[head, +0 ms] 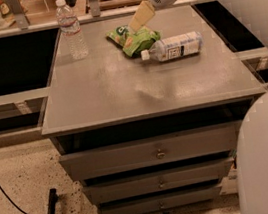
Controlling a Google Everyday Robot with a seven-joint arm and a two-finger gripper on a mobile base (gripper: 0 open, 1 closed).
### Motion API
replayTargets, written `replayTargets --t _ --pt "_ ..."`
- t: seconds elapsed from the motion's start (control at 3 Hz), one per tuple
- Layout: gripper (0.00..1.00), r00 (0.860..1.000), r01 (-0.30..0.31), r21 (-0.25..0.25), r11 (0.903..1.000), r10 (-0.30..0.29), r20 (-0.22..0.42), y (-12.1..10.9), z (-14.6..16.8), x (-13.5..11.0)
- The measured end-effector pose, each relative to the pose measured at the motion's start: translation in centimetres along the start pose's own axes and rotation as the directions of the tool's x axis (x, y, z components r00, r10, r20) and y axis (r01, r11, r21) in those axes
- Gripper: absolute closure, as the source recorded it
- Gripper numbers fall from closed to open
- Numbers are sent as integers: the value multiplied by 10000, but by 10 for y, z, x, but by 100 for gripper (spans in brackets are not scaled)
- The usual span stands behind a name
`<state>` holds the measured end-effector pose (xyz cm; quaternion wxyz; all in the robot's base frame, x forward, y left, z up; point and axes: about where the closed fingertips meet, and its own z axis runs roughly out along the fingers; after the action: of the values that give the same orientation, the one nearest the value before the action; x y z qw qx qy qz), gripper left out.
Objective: Pick green rice chip bag
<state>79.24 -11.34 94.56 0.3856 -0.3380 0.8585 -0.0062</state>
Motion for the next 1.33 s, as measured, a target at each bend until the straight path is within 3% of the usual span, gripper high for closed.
replayTargets --t 1.33 --pt "0 9923 -1187 -416 9921 1200 298 11 83 -17"
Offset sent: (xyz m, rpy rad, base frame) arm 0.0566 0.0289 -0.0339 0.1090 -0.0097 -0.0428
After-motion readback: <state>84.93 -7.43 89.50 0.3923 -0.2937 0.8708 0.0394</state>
